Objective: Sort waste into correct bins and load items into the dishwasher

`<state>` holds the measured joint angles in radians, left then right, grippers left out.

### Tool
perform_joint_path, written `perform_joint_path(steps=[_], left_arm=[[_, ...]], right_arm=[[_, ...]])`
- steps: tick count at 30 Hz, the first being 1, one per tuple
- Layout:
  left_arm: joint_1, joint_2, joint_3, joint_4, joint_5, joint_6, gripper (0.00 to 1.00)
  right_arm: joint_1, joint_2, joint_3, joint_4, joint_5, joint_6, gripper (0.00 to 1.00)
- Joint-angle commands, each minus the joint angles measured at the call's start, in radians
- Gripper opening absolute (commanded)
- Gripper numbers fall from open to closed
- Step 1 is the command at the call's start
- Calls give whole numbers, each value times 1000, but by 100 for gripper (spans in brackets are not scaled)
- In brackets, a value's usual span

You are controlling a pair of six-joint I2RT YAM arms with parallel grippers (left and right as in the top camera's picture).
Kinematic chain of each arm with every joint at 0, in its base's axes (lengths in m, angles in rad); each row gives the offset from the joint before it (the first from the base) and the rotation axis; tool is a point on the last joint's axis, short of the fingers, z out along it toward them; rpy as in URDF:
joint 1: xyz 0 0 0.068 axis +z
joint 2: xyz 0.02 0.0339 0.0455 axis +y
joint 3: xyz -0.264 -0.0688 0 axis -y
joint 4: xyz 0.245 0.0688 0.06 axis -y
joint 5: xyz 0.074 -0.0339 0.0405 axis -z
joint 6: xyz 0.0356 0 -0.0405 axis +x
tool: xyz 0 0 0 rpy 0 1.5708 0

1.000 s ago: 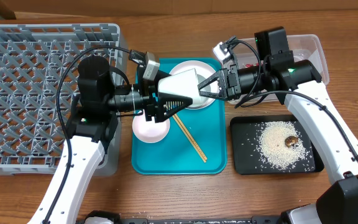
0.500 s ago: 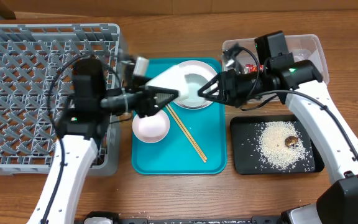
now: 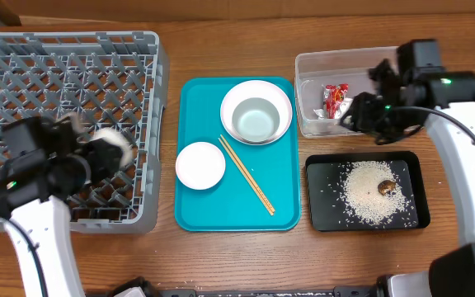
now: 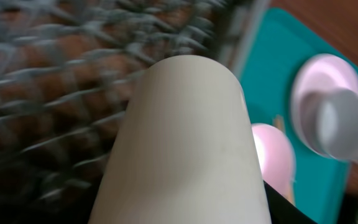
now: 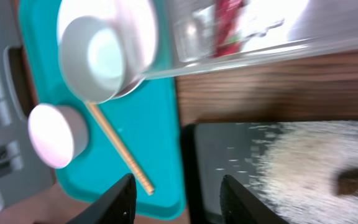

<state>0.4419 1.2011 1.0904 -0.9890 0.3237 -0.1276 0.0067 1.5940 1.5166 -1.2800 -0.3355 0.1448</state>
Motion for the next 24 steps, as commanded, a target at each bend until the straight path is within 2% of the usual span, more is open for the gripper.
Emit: perform_joint_path(steps=[1, 7, 12, 15, 16, 17, 19, 22, 24], left_arm=[[65, -12, 19, -41, -311, -72, 4], [68, 79, -6, -14, -317, -97, 6], [68, 186, -6, 37, -228, -97, 7], [68, 255, -6, 71, -161, -97, 14], [68, 276, -6, 74, -151, -97, 18], [68, 290, -6, 73, -149, -96, 28], [68, 317, -6, 69, -149, -97, 63], [68, 328, -6, 67, -149, -97, 82], [68, 322, 0, 57, -149, -97, 100]], right_arm=[[-36, -38, 30, -11, 66, -19, 45], [-42, -38, 29, -16, 65, -19, 45], [-42, -38, 29, -16, 65, -19, 45], [-42, -38, 29, -16, 64, -19, 45], [-42, -38, 29, -17, 64, -19, 45], [-42, -38, 29, -17, 64, -19, 45], [-42, -38, 29, -19, 64, -19, 45], [-42, -38, 29, -20, 64, -19, 45], [-42, -38, 29, -21, 64, -19, 45]])
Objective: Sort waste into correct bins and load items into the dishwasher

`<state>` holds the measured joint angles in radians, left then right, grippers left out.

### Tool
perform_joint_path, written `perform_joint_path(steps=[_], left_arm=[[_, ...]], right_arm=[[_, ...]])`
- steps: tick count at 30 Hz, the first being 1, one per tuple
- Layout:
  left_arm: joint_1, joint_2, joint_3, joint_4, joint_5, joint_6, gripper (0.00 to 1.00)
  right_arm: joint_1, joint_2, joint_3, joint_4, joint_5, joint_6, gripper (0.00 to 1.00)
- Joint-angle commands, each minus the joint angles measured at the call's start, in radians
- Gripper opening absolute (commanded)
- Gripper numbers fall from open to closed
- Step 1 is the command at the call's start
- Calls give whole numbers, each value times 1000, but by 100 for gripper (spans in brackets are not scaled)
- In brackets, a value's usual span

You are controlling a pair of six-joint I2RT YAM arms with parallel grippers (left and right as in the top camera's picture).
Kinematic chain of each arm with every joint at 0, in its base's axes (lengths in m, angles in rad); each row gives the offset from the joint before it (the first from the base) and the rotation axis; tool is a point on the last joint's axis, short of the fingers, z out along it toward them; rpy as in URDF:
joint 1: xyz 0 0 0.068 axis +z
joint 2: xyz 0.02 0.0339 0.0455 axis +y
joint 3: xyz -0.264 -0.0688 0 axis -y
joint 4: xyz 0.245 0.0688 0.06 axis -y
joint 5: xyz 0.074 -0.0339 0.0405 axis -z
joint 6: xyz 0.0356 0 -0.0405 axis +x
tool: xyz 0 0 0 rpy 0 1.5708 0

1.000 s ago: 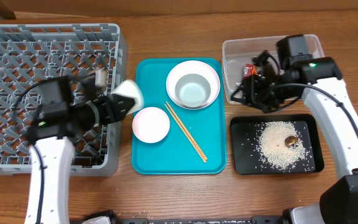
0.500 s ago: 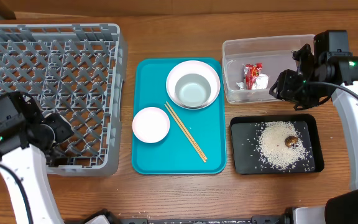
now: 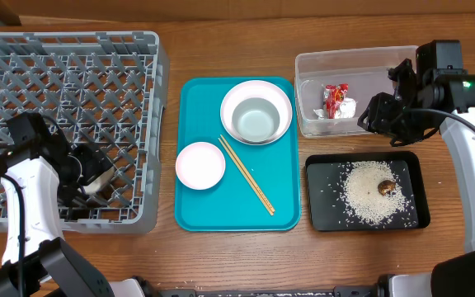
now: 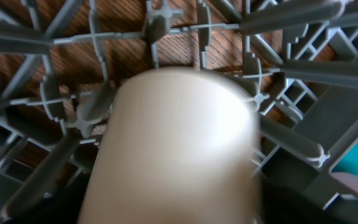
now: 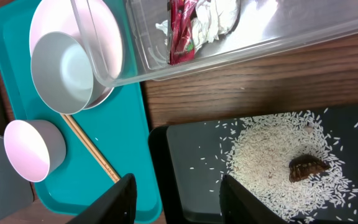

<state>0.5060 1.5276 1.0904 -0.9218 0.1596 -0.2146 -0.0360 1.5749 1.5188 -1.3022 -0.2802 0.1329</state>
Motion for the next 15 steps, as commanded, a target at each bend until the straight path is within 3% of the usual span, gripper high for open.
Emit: perform_joint_path(steps=[1, 9, 15], left_arm=[[4, -8, 7, -21, 18, -10, 100], [-49, -119, 80, -71, 120, 4, 100], [-289, -218, 85, -16, 144, 60, 99]], right_arm=[[1, -19, 27, 1, 10, -7, 45], [1, -19, 27, -9, 10, -7, 45], [1, -19, 27, -10, 10, -7, 46]])
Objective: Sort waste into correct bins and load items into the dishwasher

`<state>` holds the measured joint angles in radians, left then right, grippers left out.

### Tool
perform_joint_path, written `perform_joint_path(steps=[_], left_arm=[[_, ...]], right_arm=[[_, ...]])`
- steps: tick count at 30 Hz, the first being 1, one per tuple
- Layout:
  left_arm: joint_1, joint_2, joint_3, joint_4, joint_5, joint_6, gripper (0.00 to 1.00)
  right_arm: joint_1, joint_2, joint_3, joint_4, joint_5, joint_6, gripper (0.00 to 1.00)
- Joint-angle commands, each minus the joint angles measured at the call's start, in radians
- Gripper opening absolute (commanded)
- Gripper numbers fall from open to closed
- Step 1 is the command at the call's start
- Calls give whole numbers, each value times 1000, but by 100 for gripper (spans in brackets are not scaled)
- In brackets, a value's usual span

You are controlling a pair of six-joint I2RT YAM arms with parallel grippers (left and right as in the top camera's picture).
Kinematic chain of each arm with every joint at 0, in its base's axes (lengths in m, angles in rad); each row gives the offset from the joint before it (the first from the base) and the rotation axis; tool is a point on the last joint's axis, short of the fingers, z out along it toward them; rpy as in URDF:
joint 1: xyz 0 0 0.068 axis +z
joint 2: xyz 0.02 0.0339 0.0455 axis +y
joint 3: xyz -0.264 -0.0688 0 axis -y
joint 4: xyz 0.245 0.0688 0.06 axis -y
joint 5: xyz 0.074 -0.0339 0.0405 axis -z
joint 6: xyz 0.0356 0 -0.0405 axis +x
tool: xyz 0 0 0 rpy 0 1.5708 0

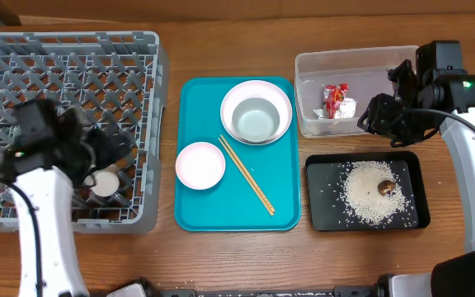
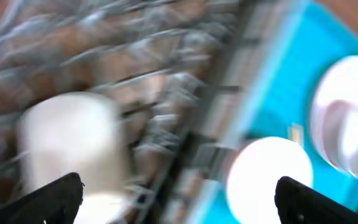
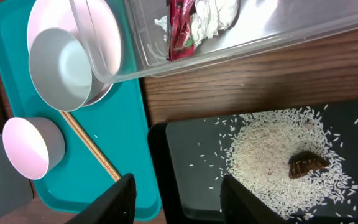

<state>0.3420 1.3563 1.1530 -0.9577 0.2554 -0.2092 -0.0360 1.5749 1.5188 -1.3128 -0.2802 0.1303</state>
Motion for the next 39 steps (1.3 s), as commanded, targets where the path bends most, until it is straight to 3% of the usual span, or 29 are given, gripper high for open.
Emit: perform_joint_path(steps=[1, 2, 6, 10, 15, 18, 19, 21, 22, 24, 30, 34, 39], left_arm=[[-185, -48, 22, 34, 46, 57, 98], [-301, -39, 21, 60, 13, 57, 98], [-522, 26, 21, 84, -163, 56, 96], [-660, 116, 21, 84, -243, 56, 96], [-764, 275, 21, 97, -238, 54, 90], [-797, 364, 21, 99, -236, 52, 72], [-808, 406, 21, 99, -236, 52, 51], [-814, 436, 21, 99, -229, 52, 34], [-814, 439, 21, 98, -212, 52, 18], [-814, 432, 24, 98, -203, 52, 4], [-805, 377, 187, -20, -235, 52, 4], [-689, 319, 398, -161, -224, 70, 4], [-407, 293, 530, -161, 88, 267, 4]], right_arm=[[1, -19, 27, 1, 10, -5, 46], [1, -19, 27, 1, 10, -4, 46], [1, -19, 27, 0, 10, -5, 46], [1, -19, 27, 0, 10, -4, 46], [1, -19, 27, -2, 10, -4, 47], [1, -19, 27, -4, 10, -5, 46], [1, -19, 27, -6, 10, -5, 47], [1, -19, 27, -7, 10, -5, 47], [1, -19, 27, -7, 10, -5, 47], [1, -19, 27, -8, 10, -4, 47], [1, -19, 27, -14, 10, -5, 46], [1, -19, 27, -18, 11, -5, 47], [1, -19, 27, -18, 11, -8, 47]])
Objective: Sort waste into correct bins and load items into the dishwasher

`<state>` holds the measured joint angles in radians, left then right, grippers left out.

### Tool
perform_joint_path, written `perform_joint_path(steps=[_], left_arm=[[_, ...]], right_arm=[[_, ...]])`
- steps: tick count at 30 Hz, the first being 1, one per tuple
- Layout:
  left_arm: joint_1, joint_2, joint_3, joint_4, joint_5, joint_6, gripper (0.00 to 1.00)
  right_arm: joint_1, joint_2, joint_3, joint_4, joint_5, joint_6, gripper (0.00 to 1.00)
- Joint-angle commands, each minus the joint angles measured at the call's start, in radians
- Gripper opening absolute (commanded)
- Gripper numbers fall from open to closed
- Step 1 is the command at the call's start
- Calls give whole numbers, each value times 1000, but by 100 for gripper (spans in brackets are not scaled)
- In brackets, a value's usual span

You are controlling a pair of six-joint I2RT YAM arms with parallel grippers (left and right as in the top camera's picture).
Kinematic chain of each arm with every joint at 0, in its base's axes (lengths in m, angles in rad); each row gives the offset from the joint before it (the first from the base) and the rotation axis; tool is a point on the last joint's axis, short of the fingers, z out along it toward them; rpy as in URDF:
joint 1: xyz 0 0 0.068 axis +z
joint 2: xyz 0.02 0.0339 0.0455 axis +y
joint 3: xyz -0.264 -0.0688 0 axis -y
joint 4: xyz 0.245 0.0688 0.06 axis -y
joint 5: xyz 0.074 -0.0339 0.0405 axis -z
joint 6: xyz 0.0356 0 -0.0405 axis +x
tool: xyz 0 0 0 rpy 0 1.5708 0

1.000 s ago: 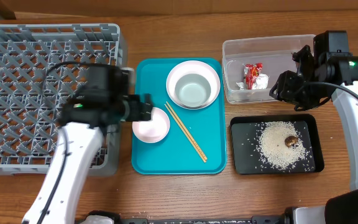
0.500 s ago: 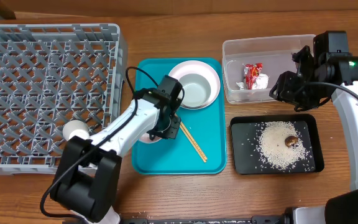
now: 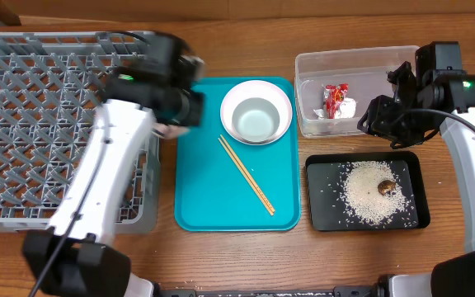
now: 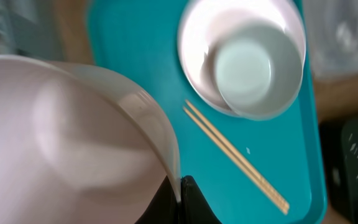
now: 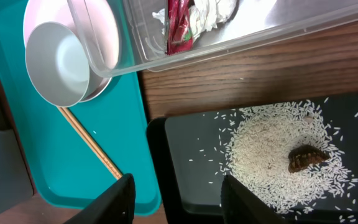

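Note:
My left gripper [image 4: 180,194] is shut on the rim of a small pink bowl [image 4: 67,143], which fills the left of the left wrist view. From overhead, this arm reaches over the right edge of the grey dishwasher rack [image 3: 23,82], and only a sliver of the small pink bowl [image 3: 166,130] shows under it. A larger pink bowl [image 3: 256,113] with a white bowl inside and a pair of chopsticks [image 3: 247,175] lie on the teal tray [image 3: 213,206]. My right gripper [image 5: 178,199] hangs open and empty above the near edge of the black tray [image 3: 324,216].
A clear bin [image 3: 312,66] at the back right holds a red wrapper [image 3: 334,97] and crumpled tissue. The black tray carries a heap of rice [image 3: 371,194] with a brown scrap on it. The left arm covers part of the rack's right side.
The small pink bowl is gone from the teal tray. My left gripper, then open over the rack beside a cup, is now shut on the bowl's rim near the rack's right edge. The right arm has not moved.
My left gripper first held a cream cup over the rack, then had it down among the rack's pegs. After that the cup stood in the rack with the gripper open and apart from it. Now the gripper holds the small pink bowl. The right gripper stayed open throughout.

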<state>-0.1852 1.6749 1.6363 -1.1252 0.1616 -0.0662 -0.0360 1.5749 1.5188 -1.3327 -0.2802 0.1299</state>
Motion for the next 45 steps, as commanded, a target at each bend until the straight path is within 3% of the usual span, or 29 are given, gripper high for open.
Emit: perform_joint_path(steps=[1, 5, 14, 21, 27, 30, 31, 32, 35, 39, 41, 43, 45], left_arm=[[198, -26, 47, 24, 264, 163, 4], [459, 28, 47, 56, 612, 301, 4], [654, 276, 47, 19, 1004, 389, 4], [689, 386, 47, -9, 1040, 410, 4], [779, 393, 47, -107, 897, 411, 4], [806, 393, 47, -187, 832, 411, 30], [809, 393, 47, -200, 830, 411, 42], [817, 391, 48, -229, 829, 411, 62], [826, 368, 64, -270, 830, 411, 74], [798, 256, 76, -268, 828, 412, 79], [734, 149, 76, -242, 796, 409, 85], [672, 95, 76, -219, 765, 387, 98], [547, 43, 76, -172, 669, 344, 100]], right_arm=[[1, -19, 27, 2, 11, -8, 46], [1, -19, 27, 2, 11, -8, 46], [1, -19, 27, 3, 11, -8, 47], [1, -19, 27, 0, 11, -8, 47], [1, -19, 27, -1, 11, -8, 46], [1, -19, 27, -1, 11, -7, 46], [1, -19, 27, -1, 11, -7, 46], [1, -19, 27, -1, 11, -7, 46], [1, -19, 27, -1, 11, -8, 46], [1, -19, 27, -5, 19, -7, 47], [1, -19, 27, -15, 101, -6, 50], [1, -19, 27, -20, 150, -3, 53], [1, -19, 27, -19, 156, -3, 58]])
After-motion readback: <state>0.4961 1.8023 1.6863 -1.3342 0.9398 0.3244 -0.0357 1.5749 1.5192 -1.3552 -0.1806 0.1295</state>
